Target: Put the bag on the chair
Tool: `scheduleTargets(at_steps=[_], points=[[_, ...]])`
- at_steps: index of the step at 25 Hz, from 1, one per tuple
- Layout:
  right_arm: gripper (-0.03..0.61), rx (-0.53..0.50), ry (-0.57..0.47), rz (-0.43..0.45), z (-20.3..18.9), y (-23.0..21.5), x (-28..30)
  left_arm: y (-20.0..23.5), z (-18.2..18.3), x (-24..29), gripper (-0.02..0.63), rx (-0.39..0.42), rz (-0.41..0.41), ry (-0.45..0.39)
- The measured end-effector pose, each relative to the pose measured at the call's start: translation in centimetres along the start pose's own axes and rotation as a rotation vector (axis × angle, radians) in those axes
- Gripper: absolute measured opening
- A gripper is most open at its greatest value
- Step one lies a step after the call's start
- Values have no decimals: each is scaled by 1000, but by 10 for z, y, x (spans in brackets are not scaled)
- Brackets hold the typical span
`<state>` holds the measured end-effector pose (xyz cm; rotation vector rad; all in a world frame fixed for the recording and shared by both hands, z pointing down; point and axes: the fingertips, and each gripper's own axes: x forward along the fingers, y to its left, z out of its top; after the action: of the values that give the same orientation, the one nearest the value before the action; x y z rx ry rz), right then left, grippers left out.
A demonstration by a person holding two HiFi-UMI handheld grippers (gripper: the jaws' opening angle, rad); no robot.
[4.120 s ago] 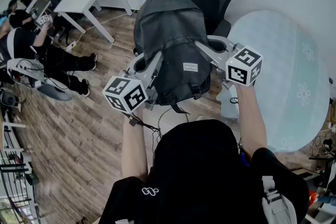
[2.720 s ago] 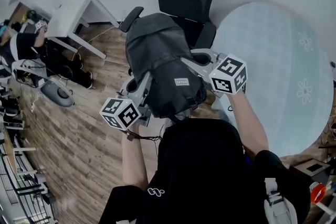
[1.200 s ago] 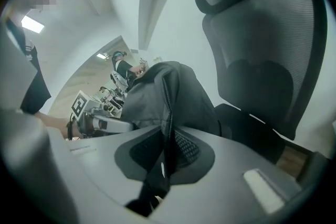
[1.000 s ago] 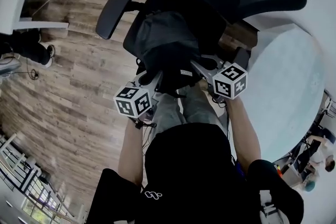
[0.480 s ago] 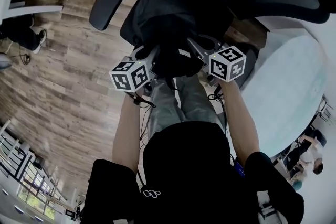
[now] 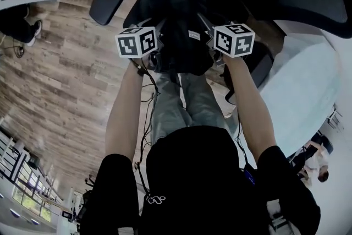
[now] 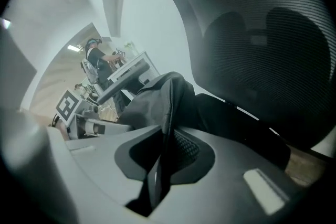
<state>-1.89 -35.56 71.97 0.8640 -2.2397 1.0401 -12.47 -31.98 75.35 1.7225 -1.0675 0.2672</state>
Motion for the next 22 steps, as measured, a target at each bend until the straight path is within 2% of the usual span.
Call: scheduleTargets(at_steps=[5, 10, 13, 15, 18, 20, 22], points=[[46, -42, 65, -45, 10, -29, 35, 23, 18, 28, 68, 4, 5, 4], [60, -77, 123, -105, -1, -50, 69, 53, 15, 49, 89, 16, 26, 37], [101, -106, 180, -162, -11, -60, 72, 54, 9, 54, 106, 42, 61, 72], [171, -133, 203, -195, -9, -60, 67, 56, 10, 44, 156, 69, 106, 80], [172, -79, 154, -178, -6, -52, 45, 50, 14, 18, 199, 72, 146, 36], [173, -7, 81, -138, 0, -45, 29, 38, 21, 2, 199, 27, 128, -28], [167, 18, 1, -114, 14, -36, 18, 28, 35, -11, 195, 3, 106, -96]])
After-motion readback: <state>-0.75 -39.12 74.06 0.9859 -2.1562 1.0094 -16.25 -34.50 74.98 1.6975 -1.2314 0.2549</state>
